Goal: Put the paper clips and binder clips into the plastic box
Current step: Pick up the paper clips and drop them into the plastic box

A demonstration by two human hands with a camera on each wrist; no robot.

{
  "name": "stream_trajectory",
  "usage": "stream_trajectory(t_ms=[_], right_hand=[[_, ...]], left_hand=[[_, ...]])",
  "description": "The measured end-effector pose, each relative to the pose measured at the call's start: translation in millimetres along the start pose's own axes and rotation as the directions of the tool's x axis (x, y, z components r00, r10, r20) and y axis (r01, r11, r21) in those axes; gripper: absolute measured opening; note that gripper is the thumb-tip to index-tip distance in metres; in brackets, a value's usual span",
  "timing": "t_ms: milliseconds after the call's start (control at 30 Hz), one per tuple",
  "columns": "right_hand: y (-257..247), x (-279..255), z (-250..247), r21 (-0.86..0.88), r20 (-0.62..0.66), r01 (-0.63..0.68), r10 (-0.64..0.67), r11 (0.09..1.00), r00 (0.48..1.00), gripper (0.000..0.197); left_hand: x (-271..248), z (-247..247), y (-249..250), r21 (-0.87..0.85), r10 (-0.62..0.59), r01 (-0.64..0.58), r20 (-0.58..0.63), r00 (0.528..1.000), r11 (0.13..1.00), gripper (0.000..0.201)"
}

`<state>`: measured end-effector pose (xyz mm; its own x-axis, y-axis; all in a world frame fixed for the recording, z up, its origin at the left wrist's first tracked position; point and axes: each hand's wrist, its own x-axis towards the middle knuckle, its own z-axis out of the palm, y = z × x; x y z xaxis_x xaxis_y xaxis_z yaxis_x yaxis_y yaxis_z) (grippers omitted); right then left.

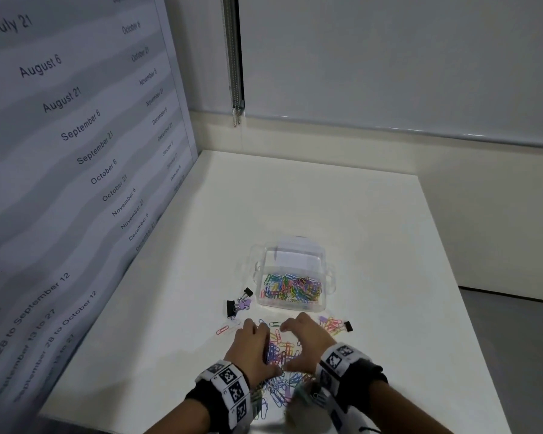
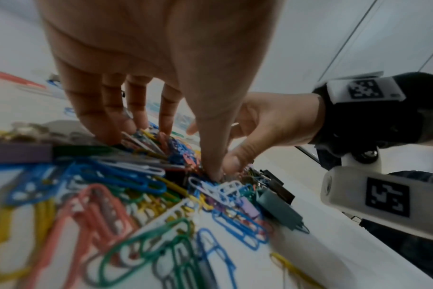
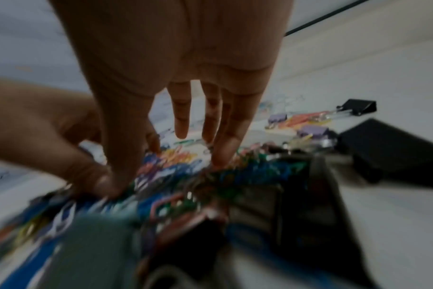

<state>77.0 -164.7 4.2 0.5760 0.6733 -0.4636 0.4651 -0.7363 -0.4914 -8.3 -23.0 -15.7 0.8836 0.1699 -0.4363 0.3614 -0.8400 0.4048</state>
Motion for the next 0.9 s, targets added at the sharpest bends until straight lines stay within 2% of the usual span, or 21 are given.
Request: stream_trajectory(t_ms=[33, 100, 267, 333, 500, 533, 600, 700, 767, 833, 900], right_hand=[[0, 0, 6, -0.036, 0.010, 0.008, -0.008, 0.999, 1.000, 0.068], [-1, 1, 15, -0.069, 0.010, 0.018, -0.017, 0.997, 1.000, 0.067], [-3, 0, 15, 0.021, -0.032, -0.024, 0.024, 0.999, 0.999, 0.022], [2, 1, 9, 0.068, -0.069, -0.043, 0.047, 0.997, 0.996, 0.022], [16, 3, -6, 0.209, -0.195, -0.091, 0.133, 0.974, 0.972, 0.028], [17, 4, -7, 0.215, -0.217, -0.090, 0.137, 0.973, 0.967, 0.026], [18, 5, -5, 0.204, -0.204, -0.071, 0.113, 0.976, 0.972, 0.025], [14, 6, 5, 0.171, -0.091, -0.050, 0.066, 0.984, 0.994, 0.065], [10, 9, 14, 0.089, -0.057, -0.025, 0.031, 0.996, 0.998, 0.075], [5, 11, 18, 0.022, -0.033, -0.003, 0.004, 1.000, 0.999, 0.060], [-2, 11, 16, 0.020, -0.019, 0.011, -0.010, 1.000, 1.000, 0.036]], left_hand=[[1, 1, 2, 0.005, 0.006, -0.006, 0.002, 1.000, 1.000, 0.070], [4, 2, 5, -0.007, 0.020, -0.020, -0.005, 1.000, 1.000, 0.059], [8, -3, 6, -0.088, 0.054, -0.055, -0.014, 0.998, 0.995, 0.020], [10, -7, 6, -0.140, 0.056, -0.060, -0.031, 0.998, 0.988, 0.004], [17, -15, -5, -0.370, -0.025, 0.019, -0.011, 1.000, 0.929, 0.027], [18, -17, -6, -0.452, -0.039, 0.039, 0.010, 0.999, 0.891, 0.028], [22, -19, -8, -0.643, -0.077, 0.105, 0.071, 0.994, 0.758, 0.026], [26, -29, -2, -0.857, -0.104, 0.179, 0.148, 0.984, 0.483, 0.021], [30, -39, 4, -0.919, -0.110, 0.200, 0.172, 0.979, 0.339, 0.023], [33, -48, 9, -0.942, -0.109, 0.204, 0.181, 0.977, 0.265, 0.028], [38, -57, 12, -0.956, -0.099, 0.205, 0.188, 0.977, 0.208, 0.031]])
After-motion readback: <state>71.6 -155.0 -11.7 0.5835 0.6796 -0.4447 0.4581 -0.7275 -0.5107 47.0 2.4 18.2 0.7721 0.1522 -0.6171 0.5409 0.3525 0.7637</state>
